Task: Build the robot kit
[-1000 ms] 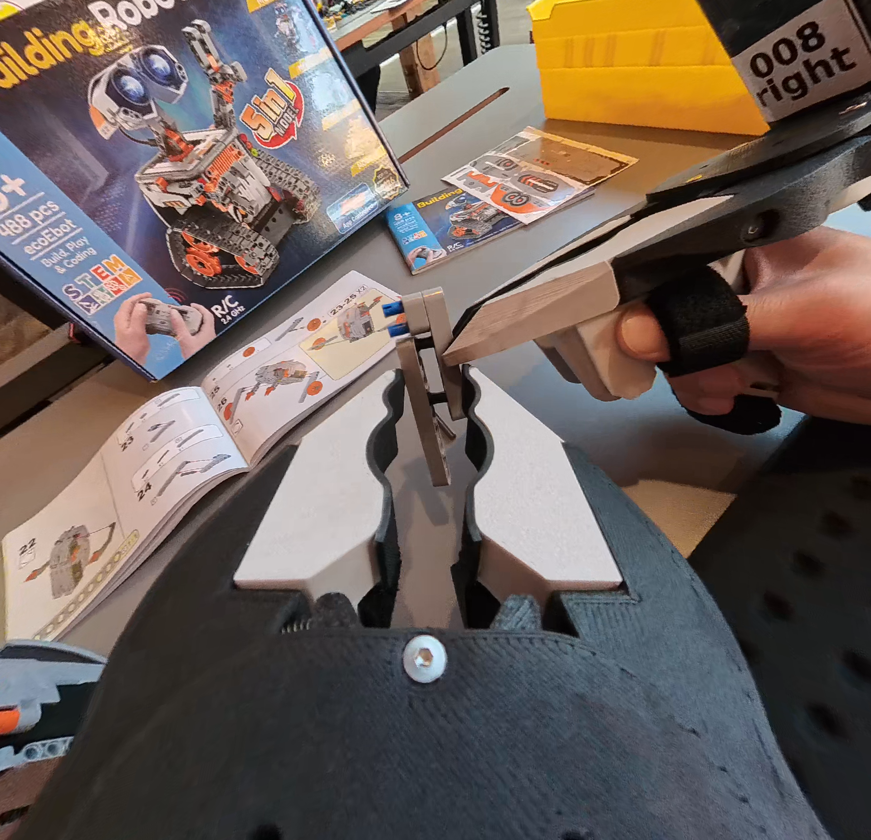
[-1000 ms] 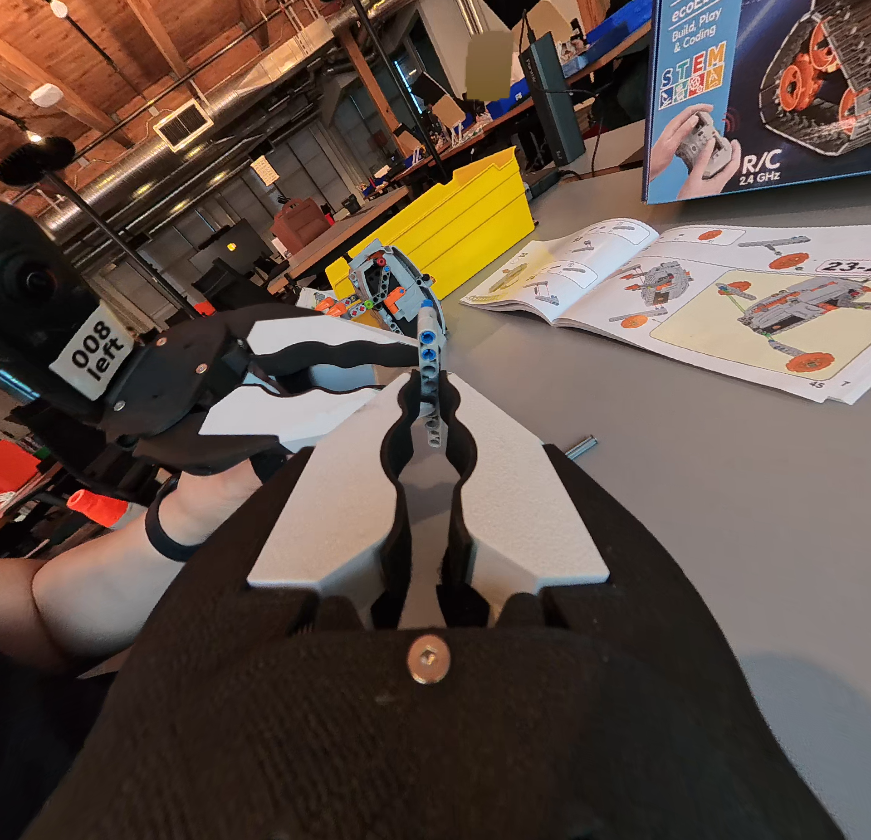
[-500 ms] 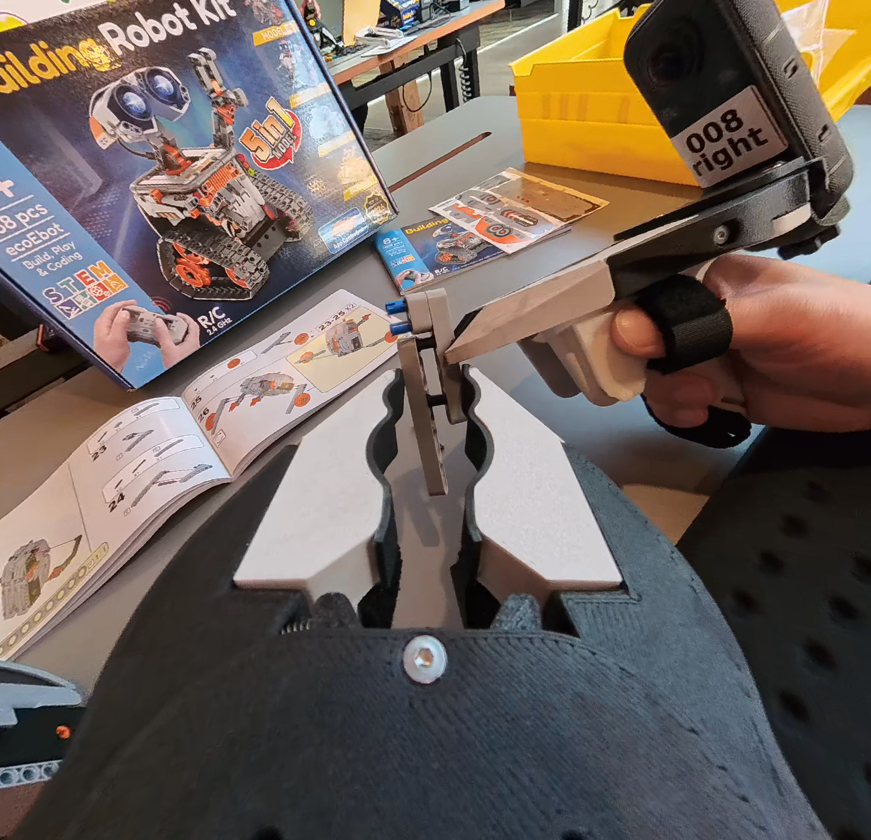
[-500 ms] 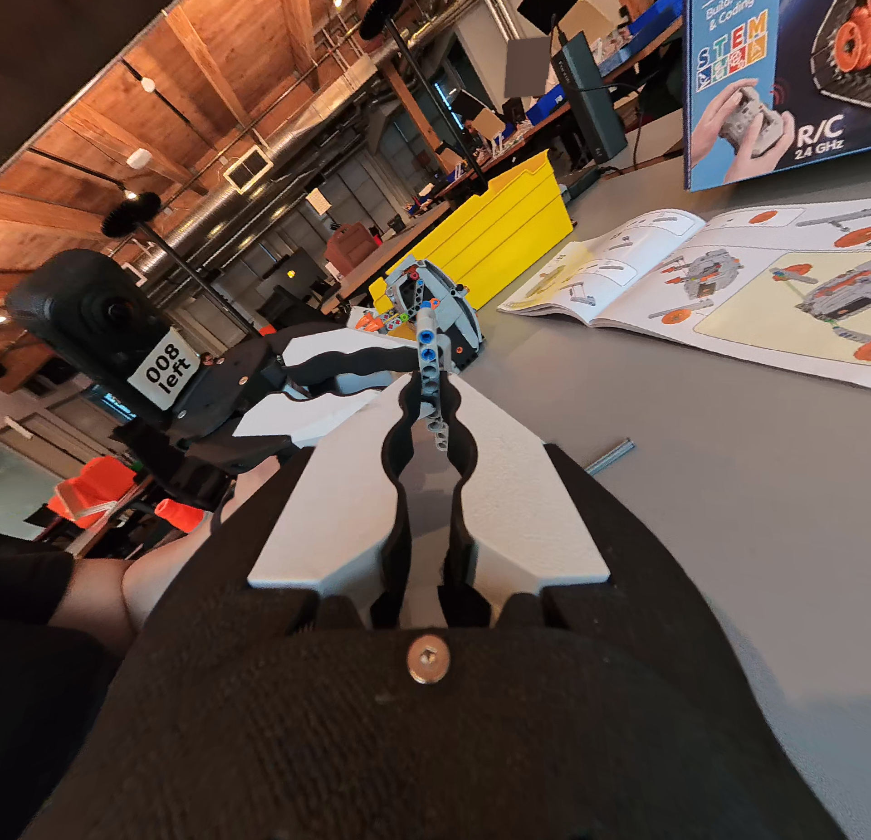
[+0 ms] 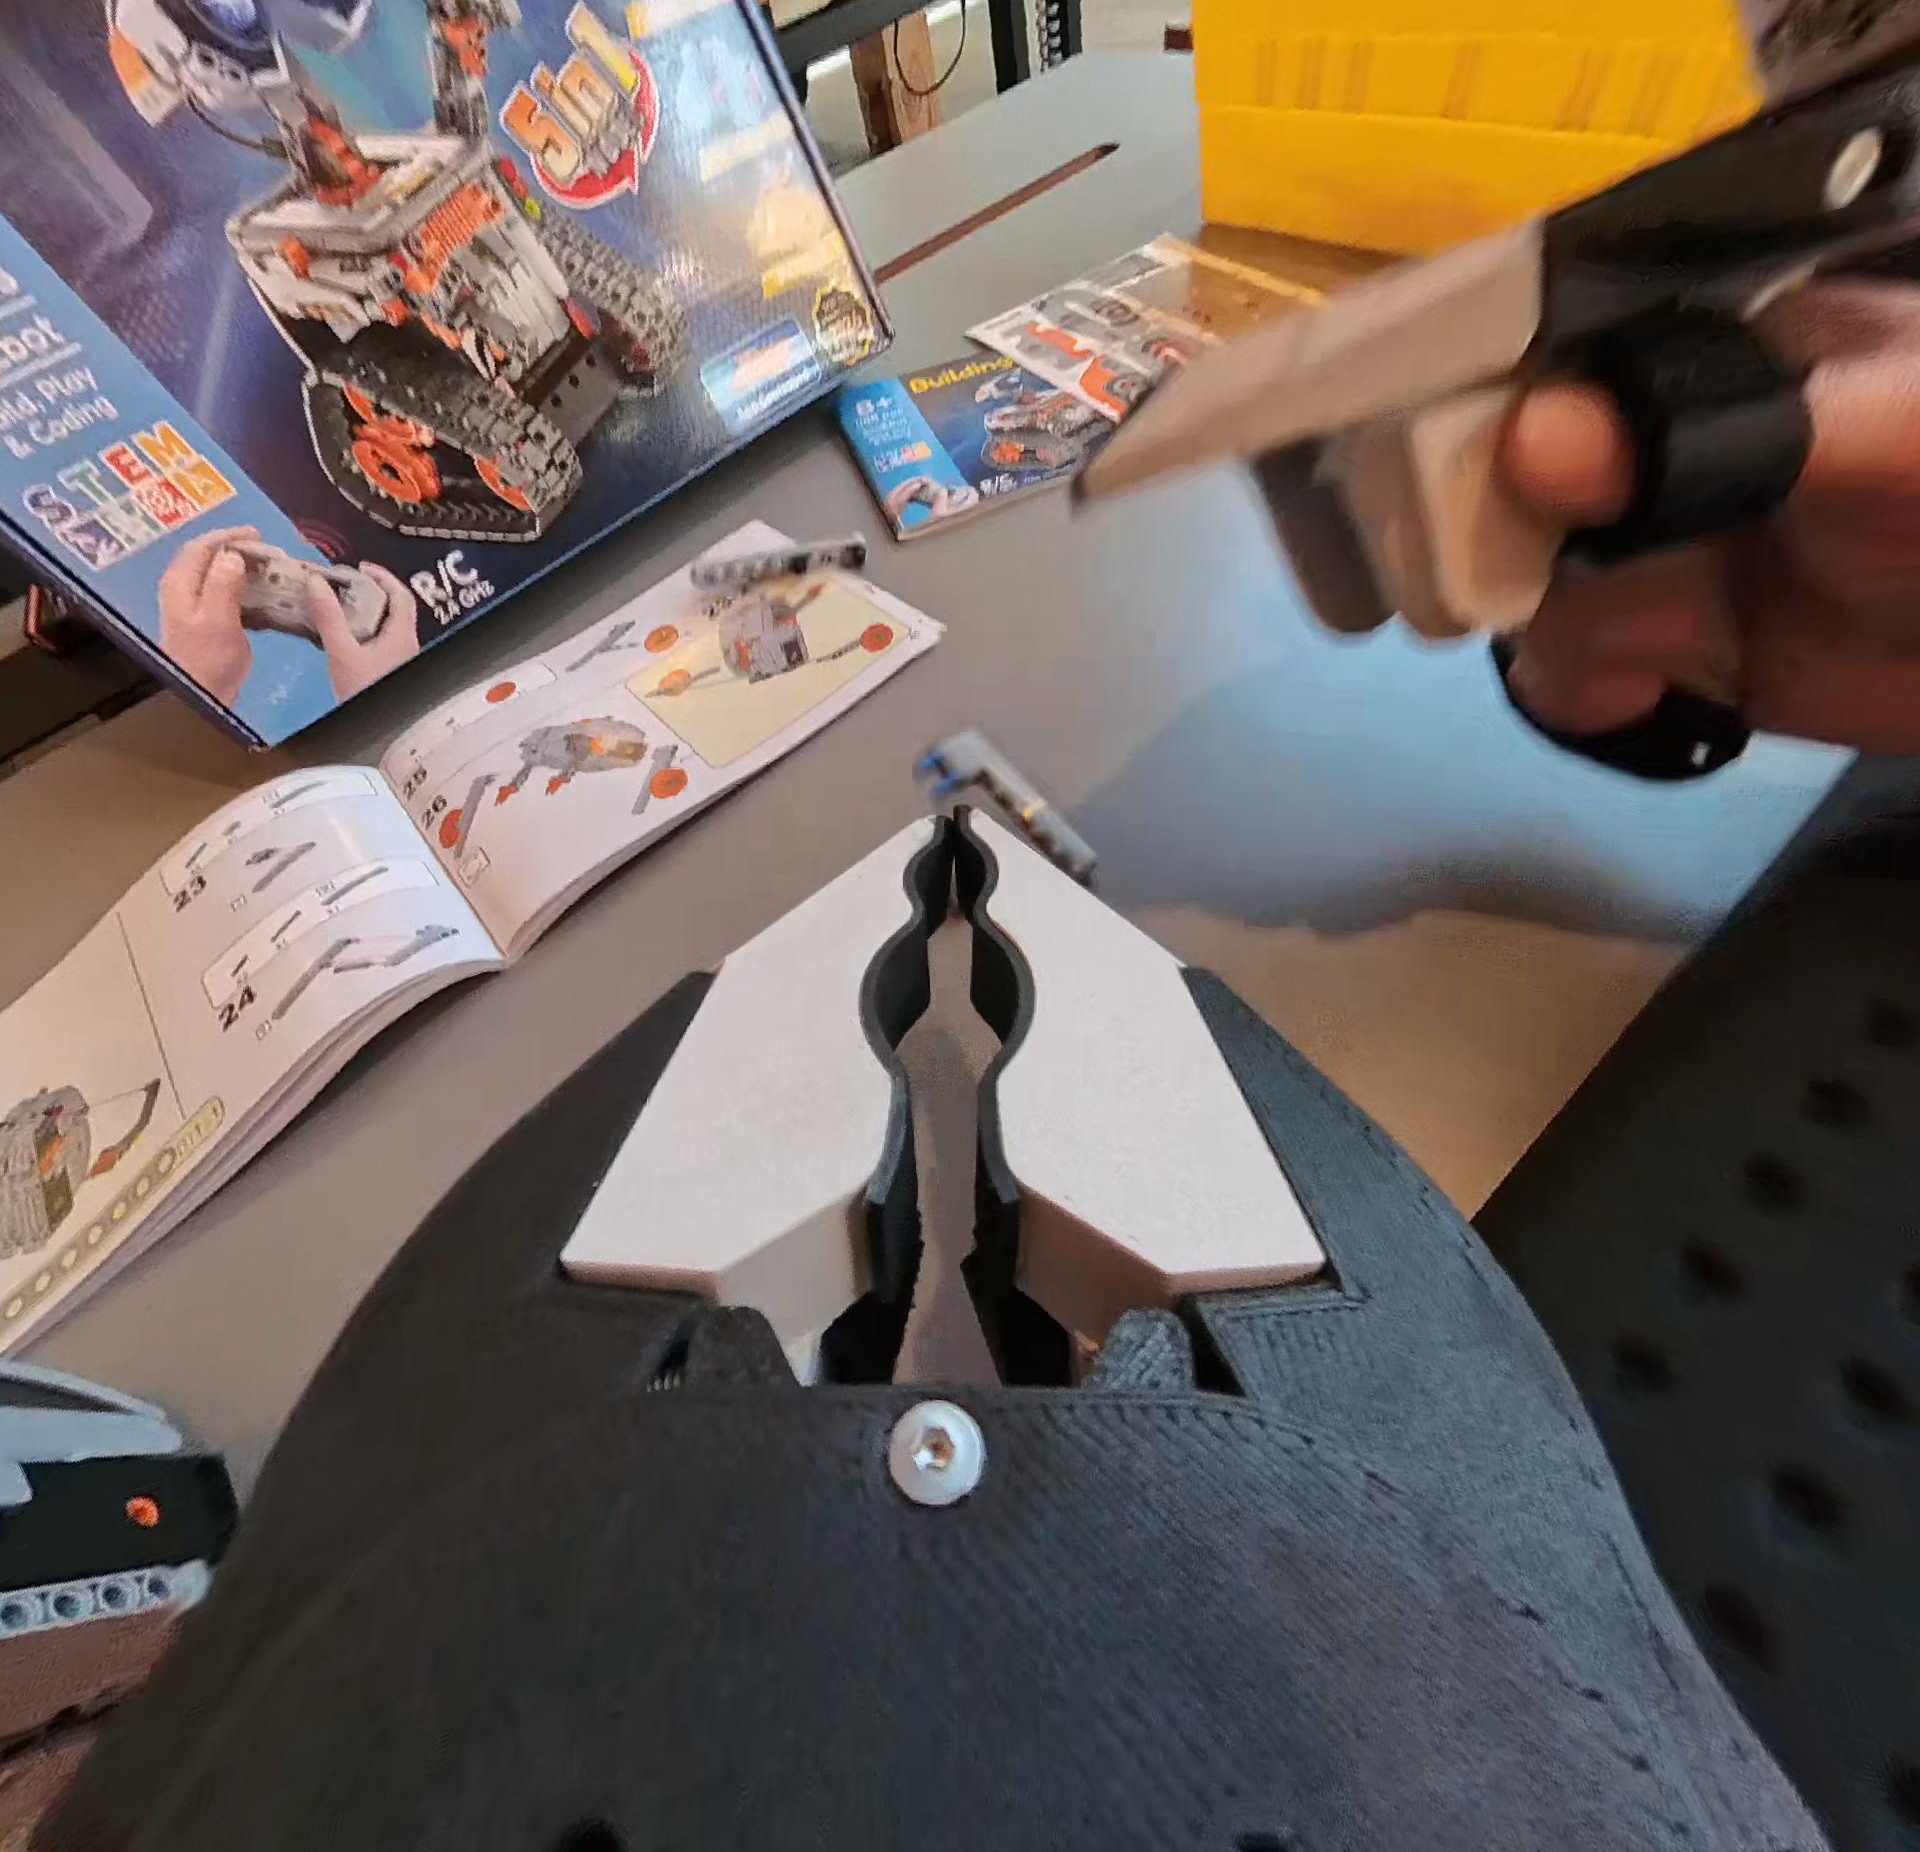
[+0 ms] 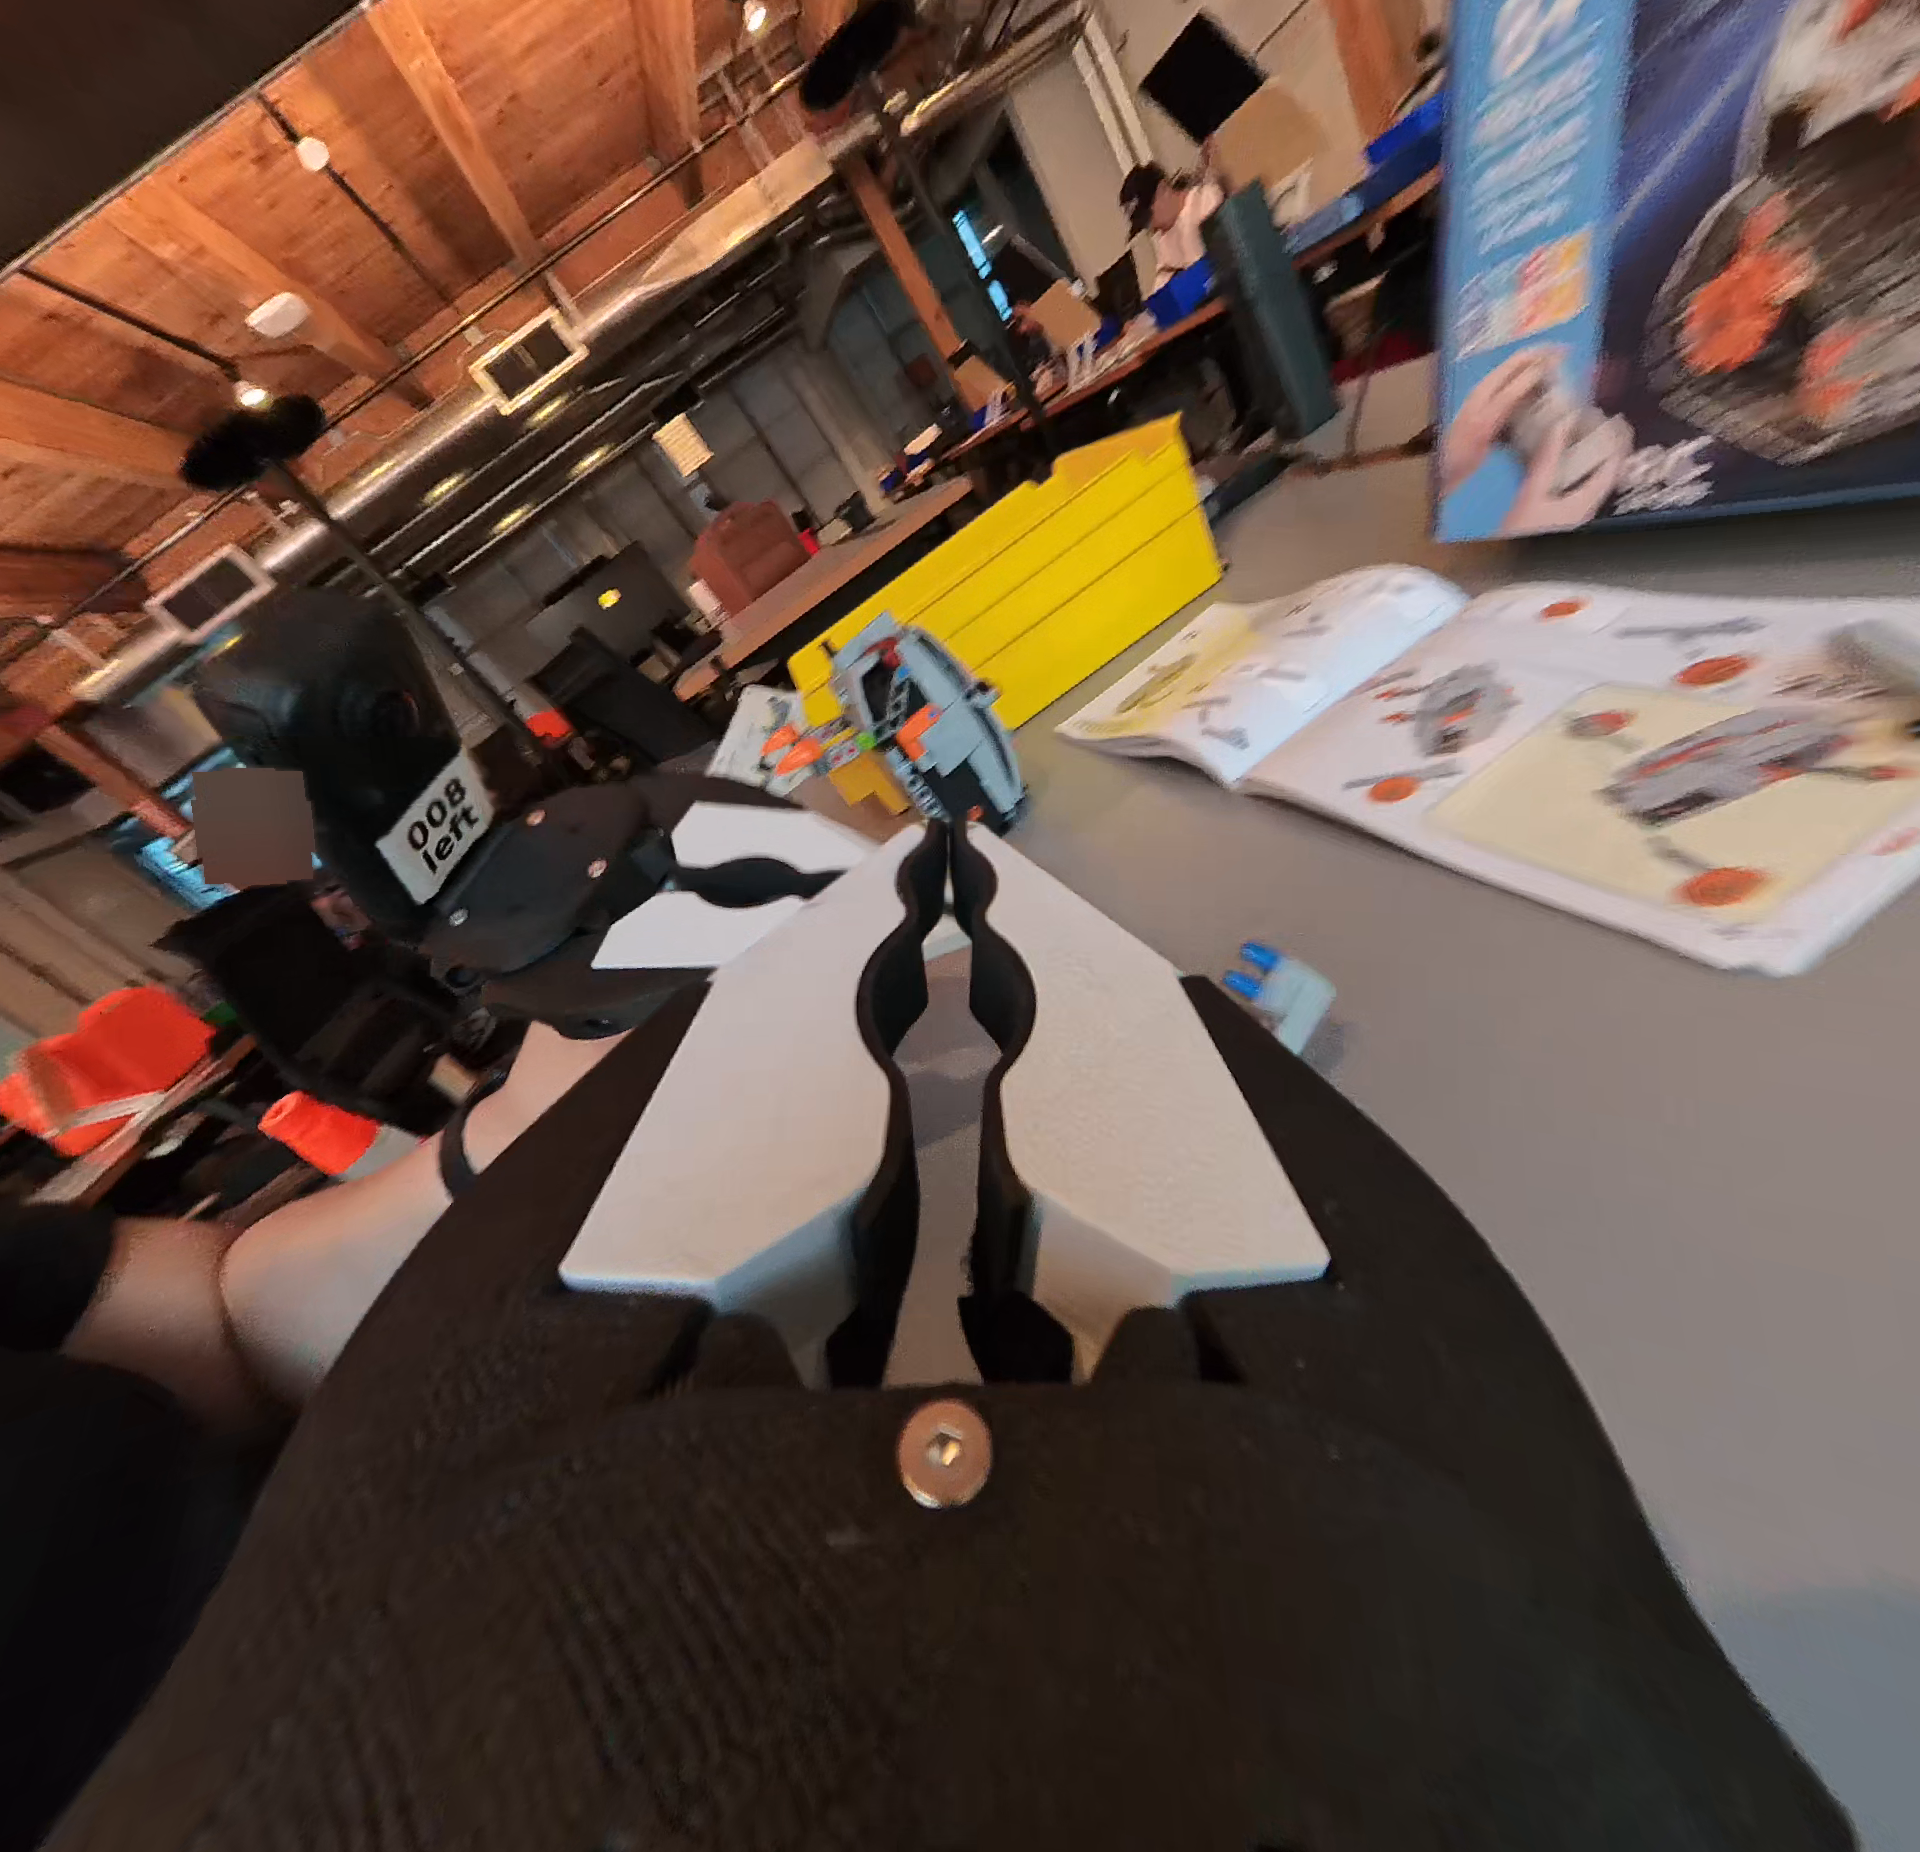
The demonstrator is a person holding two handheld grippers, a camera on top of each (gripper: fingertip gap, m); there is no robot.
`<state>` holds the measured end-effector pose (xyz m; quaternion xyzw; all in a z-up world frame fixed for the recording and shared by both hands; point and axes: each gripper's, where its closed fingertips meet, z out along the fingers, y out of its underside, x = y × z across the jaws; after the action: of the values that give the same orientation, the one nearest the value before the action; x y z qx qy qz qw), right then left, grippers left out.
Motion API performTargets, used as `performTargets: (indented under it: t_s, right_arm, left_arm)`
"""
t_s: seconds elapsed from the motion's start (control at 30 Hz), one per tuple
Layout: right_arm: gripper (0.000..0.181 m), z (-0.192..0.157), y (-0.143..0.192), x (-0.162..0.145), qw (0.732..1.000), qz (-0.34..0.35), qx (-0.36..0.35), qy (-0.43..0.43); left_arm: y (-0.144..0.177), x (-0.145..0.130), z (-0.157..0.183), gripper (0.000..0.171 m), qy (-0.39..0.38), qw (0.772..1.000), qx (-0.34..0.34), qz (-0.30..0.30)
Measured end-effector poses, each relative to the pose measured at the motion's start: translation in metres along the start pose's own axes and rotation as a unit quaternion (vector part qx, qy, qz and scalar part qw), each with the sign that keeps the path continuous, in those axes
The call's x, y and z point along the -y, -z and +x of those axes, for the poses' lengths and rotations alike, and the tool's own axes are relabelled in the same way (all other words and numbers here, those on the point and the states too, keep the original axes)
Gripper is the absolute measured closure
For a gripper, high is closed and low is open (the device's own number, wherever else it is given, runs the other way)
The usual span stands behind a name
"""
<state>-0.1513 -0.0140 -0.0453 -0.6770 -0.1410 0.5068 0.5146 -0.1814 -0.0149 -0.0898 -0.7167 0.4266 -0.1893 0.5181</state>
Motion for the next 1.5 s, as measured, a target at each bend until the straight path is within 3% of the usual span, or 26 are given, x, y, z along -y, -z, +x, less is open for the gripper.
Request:
performTargets:
  t_s: [0.13, 0.2, 0.37, 0.57, 0.73, 0.8, 0.9, 0.97, 1.13, 1.2, 1.27, 1.37, 1.43, 1.5]
  right_arm:
    - [0.181, 0.042, 0.041, 0.038, 0.995, 0.033, -0.094, 0.029]
    - [0.179, 0.067, 0.048, 0.048, 0.988, 0.009, -0.144, 0.063]
    - [0.159, 0.148, 0.029, 0.043, 0.931, -0.149, -0.244, 0.226]
    - [0.155, 0.196, -0.011, 0.023, 0.903, -0.234, -0.263, 0.246]
    - [0.156, 0.224, -0.017, 0.008, 0.872, -0.291, -0.299, 0.256]
    - [0.175, 0.220, -0.021, 0.006, 0.880, -0.296, -0.279, 0.246]
    - [0.175, 0.206, -0.017, 0.005, 0.875, -0.311, -0.256, 0.268]
    - [0.175, 0.165, -0.018, 0.005, 0.869, -0.313, -0.178, 0.341]
    - [0.175, 0.058, 0.004, -0.026, 0.756, -0.307, -0.011, 0.579]
    - [0.176, 0.031, 0.007, -0.042, 0.721, -0.284, 0.022, 0.632]
    - [0.176, 0.011, 0.005, -0.054, 0.705, -0.281, 0.044, 0.650]
    - [0.175, -0.007, -0.001, -0.058, 0.681, -0.260, 0.062, 0.682]
    - [0.175, -0.014, -0.003, -0.058, 0.681, -0.245, 0.070, 0.686]
    - [0.175, -0.012, -0.002, -0.058, 0.682, -0.244, 0.069, 0.686]
  left_arm:
    - [0.000, -0.020, -0.006, 0.170, 0.031, 0.999, -0.003, -0.041]
    - [0.000, -0.026, -0.006, 0.165, 0.045, 0.997, -0.011, -0.054]
    - [0.000, -0.026, -0.006, 0.159, 0.052, 0.997, -0.014, -0.053]
    - [0.001, -0.028, -0.006, 0.152, 0.058, 0.997, -0.021, -0.051]
    - [0.002, -0.029, -0.010, 0.147, 0.082, 0.995, -0.031, -0.050]
    - [0.003, -0.028, -0.010, 0.146, 0.092, 0.994, -0.039, -0.046]
    - [0.005, -0.024, -0.011, 0.145, 0.114, 0.991, -0.055, -0.034]
    - [0.011, -0.018, -0.012, 0.143, 0.132, 0.989, -0.069, -0.027]
    - [0.029, 0.014, -0.018, 0.121, 0.150, 0.981, -0.124, -0.012]
    - [0.027, 0.027, -0.012, 0.122, 0.142, 0.975, -0.169, -0.023]
    - [0.021, 0.031, 0.000, 0.123, 0.146, 0.960, -0.232, -0.052]
    - [0.014, 0.023, 0.020, 0.130, 0.170, 0.920, -0.334, -0.115]
    - [0.014, 0.018, 0.030, 0.132, 0.201, 0.890, -0.385, -0.136]
    - [0.017, 0.010, 0.039, 0.145, 0.217, 0.868, -0.419, -0.152]
